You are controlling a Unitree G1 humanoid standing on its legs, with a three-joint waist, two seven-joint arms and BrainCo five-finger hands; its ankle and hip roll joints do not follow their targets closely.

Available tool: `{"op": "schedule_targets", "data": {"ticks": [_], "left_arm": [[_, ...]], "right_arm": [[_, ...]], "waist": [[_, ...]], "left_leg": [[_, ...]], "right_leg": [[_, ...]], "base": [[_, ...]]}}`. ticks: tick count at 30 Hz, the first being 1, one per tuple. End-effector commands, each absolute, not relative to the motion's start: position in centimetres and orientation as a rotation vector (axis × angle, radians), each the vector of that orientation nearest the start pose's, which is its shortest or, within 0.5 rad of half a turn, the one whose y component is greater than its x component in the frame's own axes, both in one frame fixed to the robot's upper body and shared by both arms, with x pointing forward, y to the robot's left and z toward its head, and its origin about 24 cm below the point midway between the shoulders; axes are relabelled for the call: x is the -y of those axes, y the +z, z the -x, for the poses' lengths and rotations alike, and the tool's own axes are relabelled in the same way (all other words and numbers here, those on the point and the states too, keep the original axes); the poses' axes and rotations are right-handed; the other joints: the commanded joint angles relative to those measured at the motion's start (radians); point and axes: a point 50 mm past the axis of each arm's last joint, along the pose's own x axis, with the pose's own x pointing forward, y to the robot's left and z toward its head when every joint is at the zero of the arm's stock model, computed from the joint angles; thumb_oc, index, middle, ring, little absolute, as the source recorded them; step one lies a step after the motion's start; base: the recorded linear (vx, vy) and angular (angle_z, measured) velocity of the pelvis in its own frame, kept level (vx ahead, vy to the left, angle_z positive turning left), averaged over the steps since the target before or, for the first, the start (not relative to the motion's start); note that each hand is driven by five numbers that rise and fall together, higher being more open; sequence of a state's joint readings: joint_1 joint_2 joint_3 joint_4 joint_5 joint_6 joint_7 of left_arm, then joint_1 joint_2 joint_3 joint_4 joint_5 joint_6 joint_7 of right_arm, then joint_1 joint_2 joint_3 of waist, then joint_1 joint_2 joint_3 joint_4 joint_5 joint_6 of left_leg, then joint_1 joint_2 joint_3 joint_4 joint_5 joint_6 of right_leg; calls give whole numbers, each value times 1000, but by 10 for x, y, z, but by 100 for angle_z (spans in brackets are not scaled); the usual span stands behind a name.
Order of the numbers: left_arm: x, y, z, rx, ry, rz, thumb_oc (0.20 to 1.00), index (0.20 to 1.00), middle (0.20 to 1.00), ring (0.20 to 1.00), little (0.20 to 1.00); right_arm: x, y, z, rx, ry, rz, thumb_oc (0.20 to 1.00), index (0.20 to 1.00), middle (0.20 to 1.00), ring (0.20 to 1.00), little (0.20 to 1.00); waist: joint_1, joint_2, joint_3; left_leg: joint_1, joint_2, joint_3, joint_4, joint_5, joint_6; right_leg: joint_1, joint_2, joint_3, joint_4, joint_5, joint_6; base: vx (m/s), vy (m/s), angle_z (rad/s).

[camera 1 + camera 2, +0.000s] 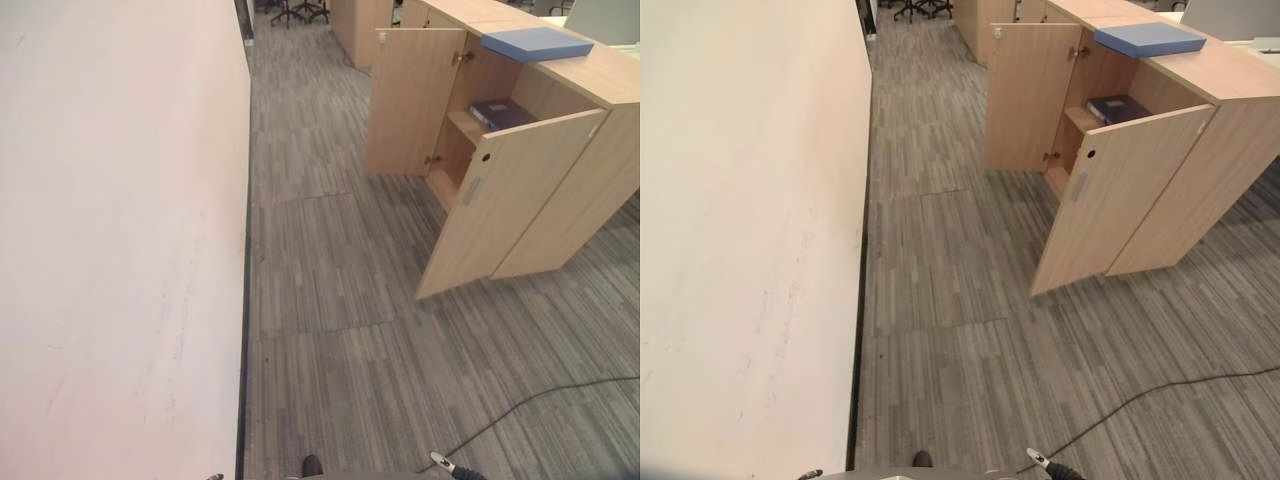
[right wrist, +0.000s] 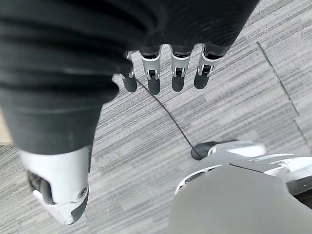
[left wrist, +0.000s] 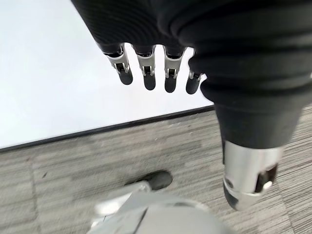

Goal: Put the empty folder in the office cabinet

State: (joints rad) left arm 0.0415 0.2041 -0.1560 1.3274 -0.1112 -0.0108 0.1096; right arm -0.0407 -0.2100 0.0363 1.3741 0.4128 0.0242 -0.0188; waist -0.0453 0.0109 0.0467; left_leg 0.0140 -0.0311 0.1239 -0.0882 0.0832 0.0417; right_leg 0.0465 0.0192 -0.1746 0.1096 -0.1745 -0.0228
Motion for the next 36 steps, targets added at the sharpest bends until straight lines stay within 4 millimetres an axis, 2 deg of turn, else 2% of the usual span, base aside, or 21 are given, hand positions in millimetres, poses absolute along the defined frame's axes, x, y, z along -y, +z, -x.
{"op": "schedule_targets", "data": {"ticks": [1,12,31,36], "left_arm": [[-228,-171,-56,-1344,208,-198,1000,1000,1000,1000,1000],[-234,-167,-66,-1297,202,-305,1000,1000,1000,1000,1000],[-228,-167,-70,-1273,147,-357,1000,1000,1000,1000,1000],[-225,-169,-66,-1292,128,-320,1000,1000,1000,1000,1000]], "right_arm": [[233,-166,-80,-1292,-393,-152,1000,1000,1000,1000,1000],[233,-166,-81,-1288,-398,-141,1000,1000,1000,1000,1000],[230,-167,-80,-1289,-397,-141,1000,1000,1000,1000,1000],[231,-166,-83,-1264,-401,-164,1000,1000,1000,1000,1000]], "waist": [[1,-23,-2],[4,-24,-4],[3,-25,2],[-3,-21,1]], "left_leg": [[89,0,-32,1,-178,-41],[95,0,-36,1,-182,-42],[94,1,-39,1,-181,-43],[96,2,-35,1,-183,-43]], "right_leg": [[25,-75,-40,-197,196,135],[32,-74,-44,-197,190,134],[33,-74,-46,-197,188,135],[31,-73,-43,-197,187,134]], "base": [[0,0,0],[0,0,0],[0,0,0],[0,0,0]]}}
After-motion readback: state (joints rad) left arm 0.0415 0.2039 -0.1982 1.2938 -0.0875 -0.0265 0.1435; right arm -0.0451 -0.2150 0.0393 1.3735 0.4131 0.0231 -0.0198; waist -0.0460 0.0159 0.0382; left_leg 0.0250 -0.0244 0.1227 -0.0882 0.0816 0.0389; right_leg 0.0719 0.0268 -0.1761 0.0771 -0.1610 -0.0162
